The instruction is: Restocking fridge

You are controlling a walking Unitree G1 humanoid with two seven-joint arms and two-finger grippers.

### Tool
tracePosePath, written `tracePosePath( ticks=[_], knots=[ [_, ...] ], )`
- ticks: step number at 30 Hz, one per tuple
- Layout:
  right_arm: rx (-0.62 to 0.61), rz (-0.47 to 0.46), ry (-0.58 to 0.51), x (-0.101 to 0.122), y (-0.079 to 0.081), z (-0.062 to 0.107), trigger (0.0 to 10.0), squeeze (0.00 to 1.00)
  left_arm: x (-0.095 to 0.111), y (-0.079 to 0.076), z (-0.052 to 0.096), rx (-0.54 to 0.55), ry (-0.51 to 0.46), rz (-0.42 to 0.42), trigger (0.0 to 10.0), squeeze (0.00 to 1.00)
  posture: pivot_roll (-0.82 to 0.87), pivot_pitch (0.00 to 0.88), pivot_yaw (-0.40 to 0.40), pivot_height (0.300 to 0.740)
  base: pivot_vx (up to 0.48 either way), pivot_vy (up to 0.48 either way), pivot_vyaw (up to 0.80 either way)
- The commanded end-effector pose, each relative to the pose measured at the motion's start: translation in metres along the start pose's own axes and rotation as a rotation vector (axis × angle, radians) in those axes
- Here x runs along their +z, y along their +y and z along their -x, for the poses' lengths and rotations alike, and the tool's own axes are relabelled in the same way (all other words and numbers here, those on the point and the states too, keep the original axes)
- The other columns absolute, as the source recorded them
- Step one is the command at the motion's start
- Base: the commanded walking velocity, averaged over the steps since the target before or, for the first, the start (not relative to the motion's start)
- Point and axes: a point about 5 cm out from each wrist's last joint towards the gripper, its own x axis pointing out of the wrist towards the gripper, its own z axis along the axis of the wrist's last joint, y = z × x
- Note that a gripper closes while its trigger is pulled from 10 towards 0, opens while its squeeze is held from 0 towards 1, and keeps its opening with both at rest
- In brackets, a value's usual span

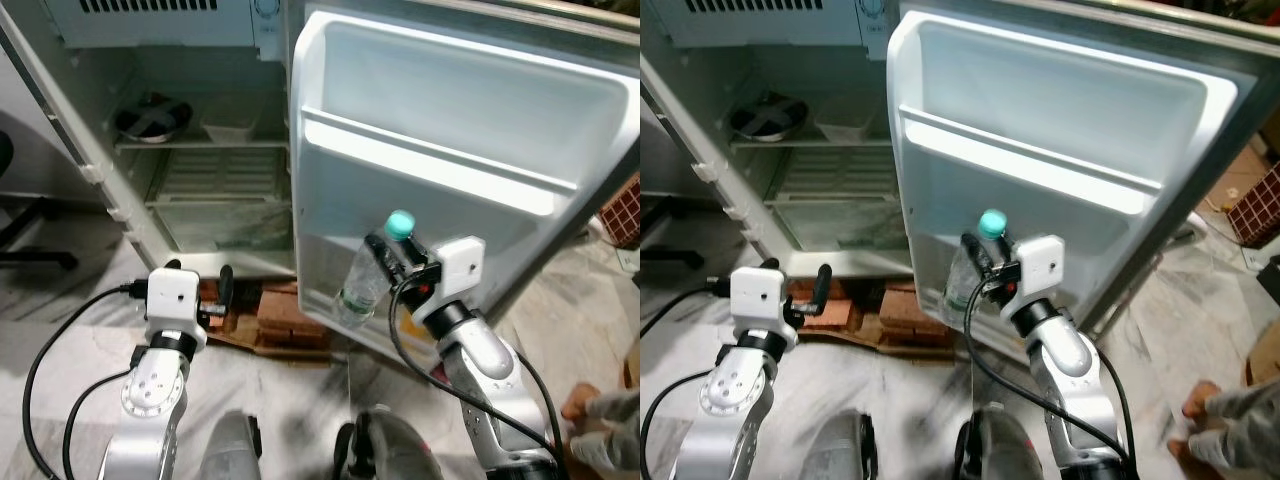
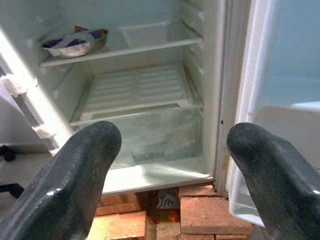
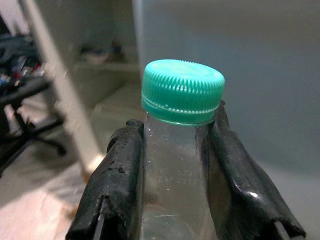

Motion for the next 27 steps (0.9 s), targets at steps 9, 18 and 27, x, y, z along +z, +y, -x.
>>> tracePosePath(
  ticks=[9, 18, 27],
  knots=[
    [-0.051, 0.044, -0.035, 0.006, -0.009, -0.001, 10.0, 0.0, -0.001, 0.001, 0.001, 0.007, 0.009, -0.001, 10.0, 0.0, 0.04, 0.131, -0.004, 0.609, 0.0, 0.0, 0.0],
    [-0.098, 0.064, -0.059, 0.009, -0.014, -0.003, 10.0, 0.0, 0.0, 0.001, 0.001, 0.008, 0.008, -0.004, 10.0, 0.0, 0.05, 0.135, -0.001, 0.609, 0.0, 0.0, 0.0],
    [-0.213, 0.083, -0.103, 0.013, -0.022, -0.005, 10.0, 0.0, 0.002, 0.003, 0.004, 0.005, 0.011, 0.01, 10.0, 0.0, 0.06, 0.139, -0.009, 0.609, 0.0, 0.0, 0.0]
  ],
)
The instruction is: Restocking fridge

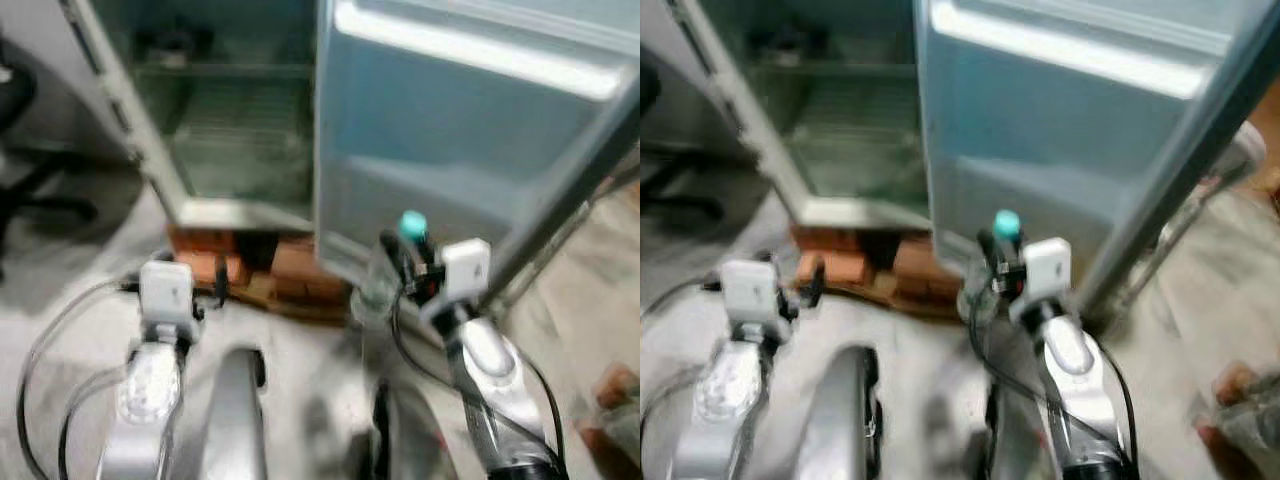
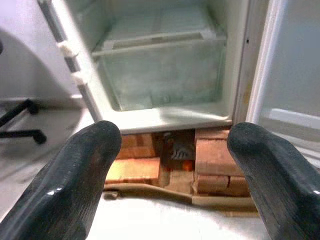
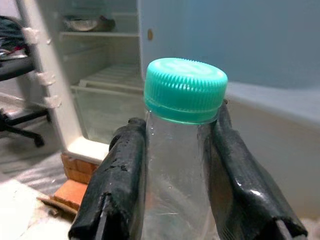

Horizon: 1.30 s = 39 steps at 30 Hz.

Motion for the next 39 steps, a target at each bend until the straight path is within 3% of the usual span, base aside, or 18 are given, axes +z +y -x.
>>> tracePosePath(
  ticks=[1, 6, 11, 18, 34, 39],
  knots=[
    [-0.039, 0.01, -0.042, 0.006, -0.005, -0.002, 10.0, 0.0, 0.014, 0.001, -0.005, -0.005, -0.054, -0.001, 10.0, 0.0, 0.06, 0.14, -0.008, 0.609, 0.0, 0.0, 0.0],
    [-0.174, 0.038, -0.07, 0.01, -0.022, -0.003, 10.0, 0.0, 0.008, 0.015, -0.007, 0.042, -0.043, -0.011, 10.0, 0.0, 0.06, 0.148, -0.011, 0.609, 0.0, 0.0, 0.0],
    [-0.202, 0.045, -0.059, 0.007, -0.026, 0.001, 10.0, 0.0, 0.004, 0.018, -0.005, 0.055, -0.037, -0.001, 10.0, 0.0, 0.05, 0.15, -0.016, 0.609, 0.0, 0.0, 0.0],
    [-0.216, 0.042, -0.047, 0.002, -0.026, 0.001, 10.0, 0.0, 0.005, 0.013, -0.008, 0.031, -0.056, 0.017, 10.0, 0.0, 0.05, 0.148, -0.025, 0.609, 0.0, 0.0, 0.0],
    [-0.194, 0.033, -0.057, 0.004, -0.023, -0.003, 10.0, 0.0, 0.005, 0.012, -0.01, 0.015, -0.073, 0.026, 10.0, 0.0, 0.04, 0.14, -0.03, 0.609, 0.313, 0.0, 0.0],
    [-0.187, 0.027, -0.066, 0.005, -0.021, -0.003, 10.0, 0.0, 0.005, 0.011, -0.01, 0.025, -0.09, 0.015, 10.0, 0.0, 0.04, 0.139, -0.03, 0.609, 0.0, 0.0, 0.0]
  ],
)
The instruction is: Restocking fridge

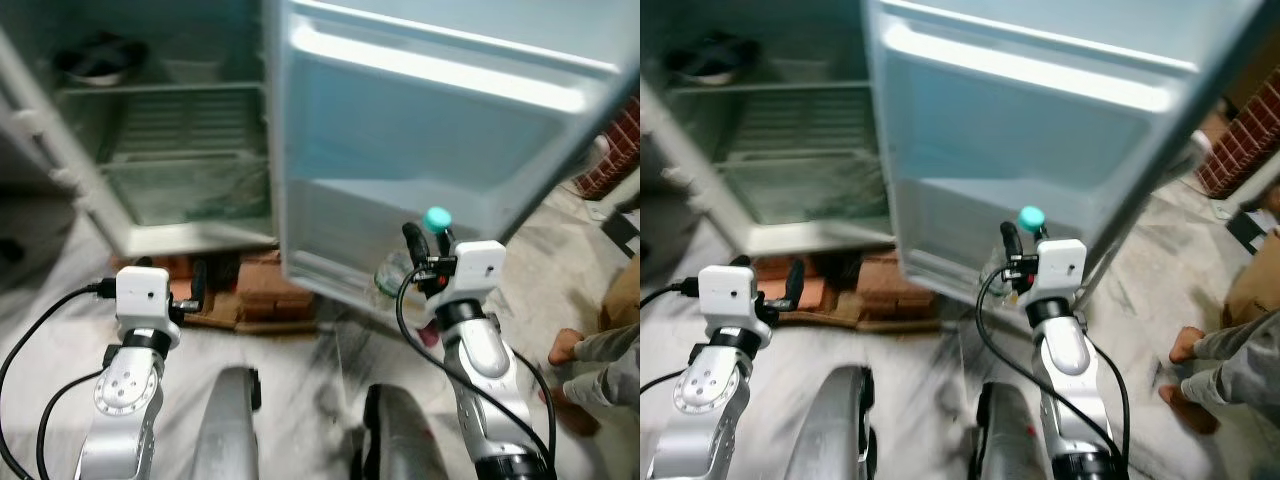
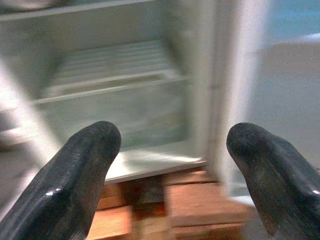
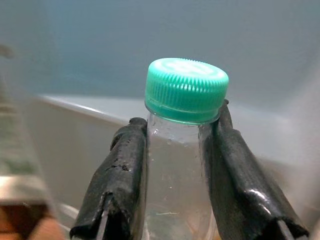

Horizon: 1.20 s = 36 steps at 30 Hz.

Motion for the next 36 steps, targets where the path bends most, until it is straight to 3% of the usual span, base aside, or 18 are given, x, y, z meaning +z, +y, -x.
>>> tracePosePath(
  ticks=[1, 16, 24, 29, 36],
  knots=[
    [0.002, -0.014, -0.026, 0.005, 0.0, -0.002, 10.0, 0.0, -0.003, 0.003, 0.003, 0.011, 0.009, -0.02, 10.0, 0.0, 0.04, 0.139, -0.029, 0.6, 0.0, 0.0, 0.0],
    [0.03, -0.032, -0.031, 0.005, 0.005, -0.004, 10.0, 0.0, -0.002, 0.004, 0.003, 0.074, 0.011, -0.072, 10.0, 0.0, 0.05, 0.151, -0.026, 0.51, 0.0, 0.0, 0.0],
    [0.096, -0.003, -0.053, 0.01, 0.013, -0.011, 10.0, 0.0, 0.001, 0.007, 0.005, 0.108, 0.005, -0.092, 10.0, 0.0, 0.06, 0.169, -0.027, 0.51, 0.0, 0.0, 0.0],
    [0.173, 0.014, -0.094, 0.019, 0.025, -0.026, 10.0, 0.0, 0.008, 0.009, 0.007, 0.128, -0.002, -0.103, 10.0, 0.0, 0.07, 0.208, -0.026, 0.51, 0.0, 0.0, 0.0],
    [0.332, 0.114, -0.202, 0.04, 0.049, -0.061, 10.0, 0.0, 0.02, 0.01, 0.017, 0.129, -0.015, -0.101, 10.0, 0.0, 0.1, 0.269, -0.023, 0.51, 0.0, 0.0, 0.0]
  ],
)
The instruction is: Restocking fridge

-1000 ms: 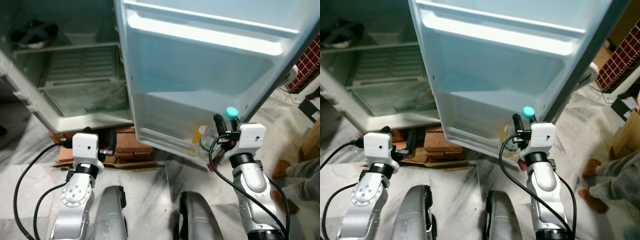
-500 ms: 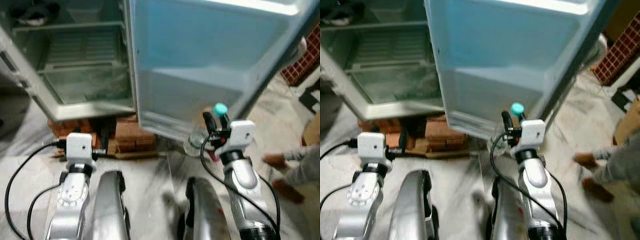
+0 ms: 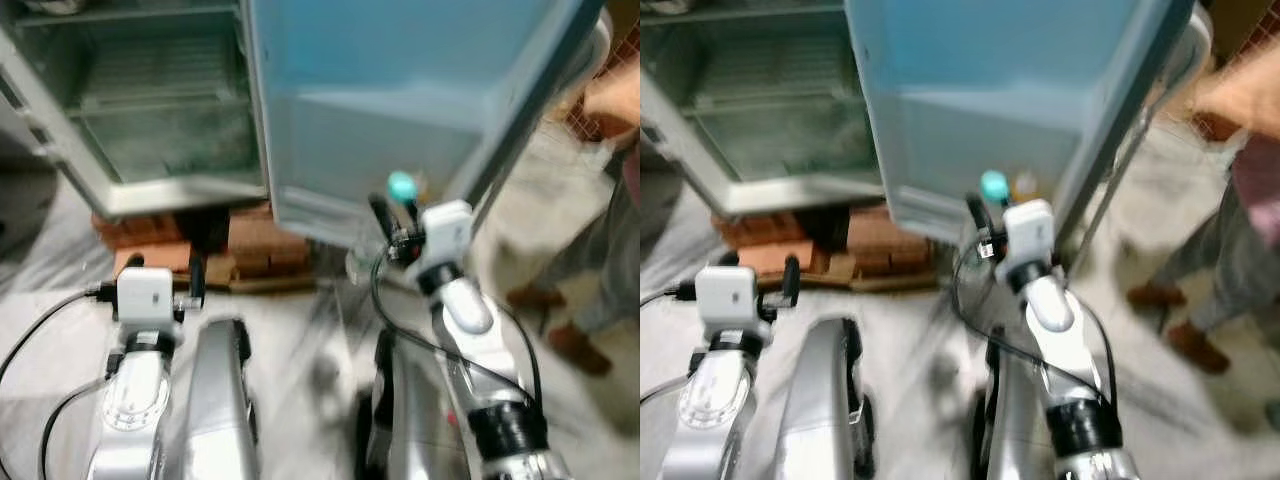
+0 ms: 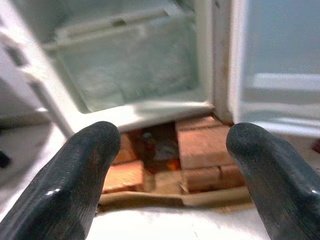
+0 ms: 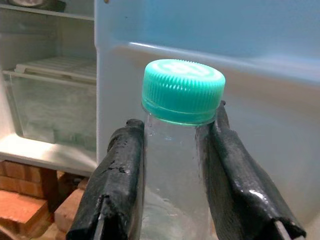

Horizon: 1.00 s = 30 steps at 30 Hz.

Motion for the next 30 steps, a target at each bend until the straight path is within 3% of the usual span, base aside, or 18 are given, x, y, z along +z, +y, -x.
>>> tracePosePath(
  ticks=[1, 7, 15, 22, 30],
  knots=[
    [0.042, 0.023, -0.019, 0.001, 0.005, -0.006, 10.0, 0.0, 0.005, 0.003, 0.002, 0.006, -0.011, -0.009, 10.0, 0.0, 0.1, 0.269, -0.023, 0.51, 0.0, 0.0, 0.0],
    [0.08, 0.169, -0.093, 0.012, 0.006, -0.04, 10.0, 0.0, 0.007, 0.005, 0.012, -0.008, 0.008, -0.019, 10.0, 0.0, 0.14, 0.298, -0.017, 0.51, 0.0, 0.0, 0.0],
    [0.046, 0.407, -0.177, 0.029, -0.004, -0.064, 10.0, 0.0, 0.011, 0.012, 0.027, -0.01, 0.04, -0.038, 10.0, 0.0, 0.19, 0.344, -0.008, 0.51, 0.0, 0.0, 0.0],
    [0.021, 0.527, -0.186, 0.023, -0.008, -0.067, 10.0, 0.0, 0.012, 0.012, 0.031, -0.021, 0.06, -0.042, 10.0, 0.0, 0.21, 0.359, -0.006, 0.51, 0.0, 0.0, 0.0],
    [0.026, 0.485, -0.074, -0.003, -0.009, -0.054, 10.0, 0.0, 0.011, 0.012, 0.032, -0.025, 0.075, -0.045, 10.0, 0.0, 0.2, 0.364, -0.005, 0.51, 0.0, 0.0, 0.0]
  ],
)
